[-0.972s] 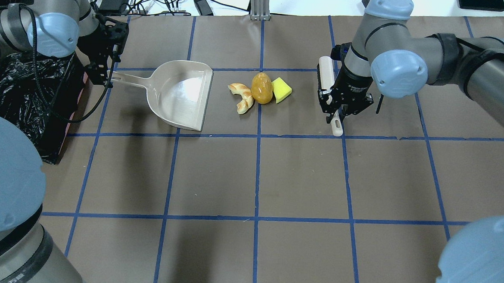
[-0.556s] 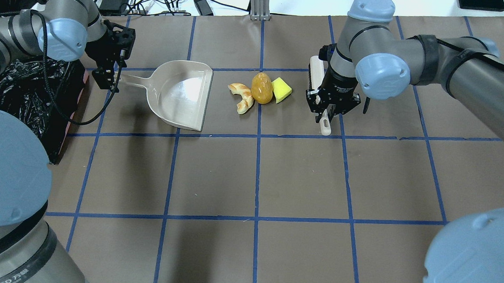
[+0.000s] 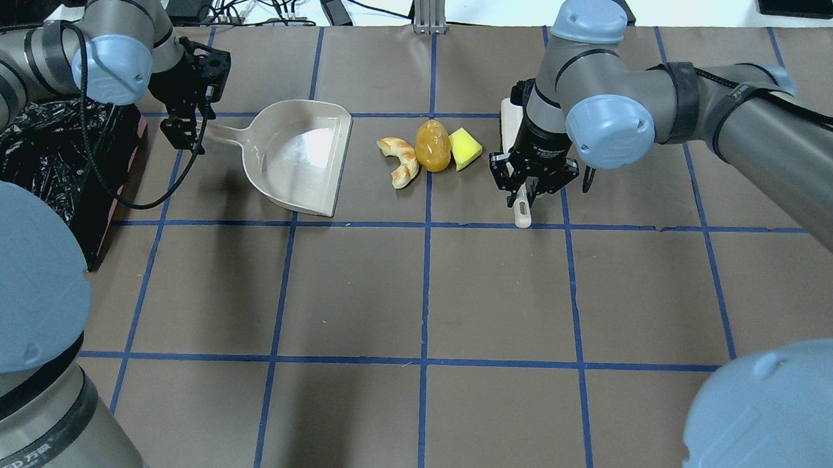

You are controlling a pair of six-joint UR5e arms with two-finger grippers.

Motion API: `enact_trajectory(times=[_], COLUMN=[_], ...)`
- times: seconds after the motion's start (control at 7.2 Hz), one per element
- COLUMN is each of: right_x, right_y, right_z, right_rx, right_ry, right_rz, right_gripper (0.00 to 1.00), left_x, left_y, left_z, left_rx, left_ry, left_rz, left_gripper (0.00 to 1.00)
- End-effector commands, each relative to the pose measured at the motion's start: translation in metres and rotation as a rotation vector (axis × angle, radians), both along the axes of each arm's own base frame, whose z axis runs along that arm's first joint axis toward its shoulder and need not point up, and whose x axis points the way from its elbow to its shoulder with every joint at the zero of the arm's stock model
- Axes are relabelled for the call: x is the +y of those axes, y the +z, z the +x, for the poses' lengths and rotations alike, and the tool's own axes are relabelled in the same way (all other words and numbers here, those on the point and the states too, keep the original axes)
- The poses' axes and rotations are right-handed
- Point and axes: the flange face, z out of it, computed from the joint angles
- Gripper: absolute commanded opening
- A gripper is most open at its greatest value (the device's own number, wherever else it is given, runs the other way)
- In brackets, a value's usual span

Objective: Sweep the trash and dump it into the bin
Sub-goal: 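Lift the brush toward the debris while the left gripper grasps the dustpan handle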

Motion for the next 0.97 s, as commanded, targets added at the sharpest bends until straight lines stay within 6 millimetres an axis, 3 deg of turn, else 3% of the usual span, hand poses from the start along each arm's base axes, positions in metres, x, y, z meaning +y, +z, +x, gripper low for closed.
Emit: enact_trajectory(times=[0.0, 0.14, 0.42, 0.83], right_x=[0.002, 0.004, 0.006, 0.01], right_y=[-0.004, -0.005, -0.004, -0.011], right_z=[0.009, 0.016, 0.029, 0.047], right_rx=[0.006, 0.005, -0.023, -0.018], right_ry=[-0.014, -0.007, -0.037, -0.04], right_rz=[0.008, 0.002, -0.006, 0.0], right_gripper=[0.0, 0.0, 0.0, 0.0], left_x=[0.0, 0.0, -0.001, -0.004], left_y=[-0.001, -0.002, -0.006, -0.006], left_z=[-0.001, 0.001, 0.0, 0.0], left_rx=[0.0, 0.0, -0.001, -0.006], left_ry=[-0.002, -0.005, -0.006, -0.01], left_rz=[0.001, 0.001, -0.002, -0.012], left_gripper=[0.65, 0.57, 0.27, 0.05])
